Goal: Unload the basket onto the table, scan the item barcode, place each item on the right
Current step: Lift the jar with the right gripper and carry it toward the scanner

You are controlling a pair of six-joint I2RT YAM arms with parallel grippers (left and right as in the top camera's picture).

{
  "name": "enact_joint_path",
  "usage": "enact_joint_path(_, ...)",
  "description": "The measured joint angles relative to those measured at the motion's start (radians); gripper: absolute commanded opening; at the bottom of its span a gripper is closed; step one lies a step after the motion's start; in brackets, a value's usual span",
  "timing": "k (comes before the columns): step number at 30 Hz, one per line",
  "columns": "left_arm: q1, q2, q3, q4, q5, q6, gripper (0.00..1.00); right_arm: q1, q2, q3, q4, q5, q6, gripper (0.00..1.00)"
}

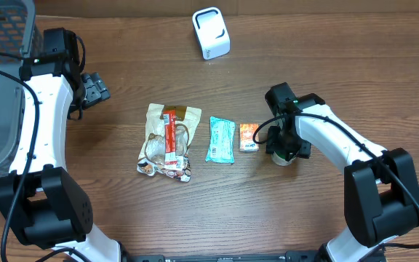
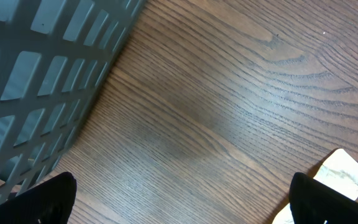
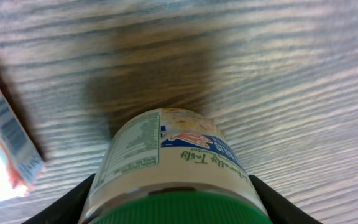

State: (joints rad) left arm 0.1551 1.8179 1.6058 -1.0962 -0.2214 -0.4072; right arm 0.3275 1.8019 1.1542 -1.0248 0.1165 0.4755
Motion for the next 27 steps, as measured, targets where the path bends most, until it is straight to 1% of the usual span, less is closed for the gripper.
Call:
enact_joint_path(3, 0.0, 0.0, 0.0, 0.0, 0.0, 0.0, 1.0, -0.001, 0.0, 0.0, 0.013, -0.029, 0.048, 0.83)
enact_joint_path(5, 0.0, 0.0, 0.0, 0.0, 0.0, 0.0, 1.0, 0.0, 0.0, 0.0, 0.03, -0.034, 0.029, 0.83)
enact_joint_path(11, 0.0, 0.0, 0.0, 0.0, 0.0, 0.0, 1.0, 0.0, 0.0, 0.0, 0.031, -0.035, -0.085, 0.77)
enact_joint_path(12, 0.0, 0.0, 0.0, 0.0, 0.0, 0.0, 1.0, -0.001, 0.0, 0.001, 0.027, -0.035, -0.093, 0.76)
enact_joint_path(16, 0.0, 0.0, 0.0, 0.0, 0.0, 0.0, 1.0, 0.0, 0.0, 0.001, 0.023, -0.035, -0.118, 0.69)
enact_joint_path(20, 0.0, 0.0, 0.0, 0.0, 0.0, 0.0, 1.0, 0.0, -0.001, -0.005, 0.058, -0.034, -0.129, 0.65)
enact_joint_path(21, 0.0, 0.0, 0.0, 0.0, 0.0, 0.0, 1.0, 0.0, -0.004, -0.011, 0.066, -0.035, -0.131, 0.62)
enact_joint_path(23, 0.0, 0.0, 0.0, 0.0, 0.0, 0.0, 1.0, 0.0, -0.014, -0.024, 0.082, -0.035, -0.134, 0.51)
enact_joint_path(25, 0.0, 0.0, 0.0, 0.0, 0.0, 0.0, 1.0, 0.0, -0.017, -0.029, 0.087, -0.034, -0.135, 0.28)
enact_joint_path(27, 0.0, 0.0, 0.0, 0.0, 0.0, 0.0, 1.0, 0.0, -0.017, -0.028, 0.08, -0.034, -0.136, 0.14)
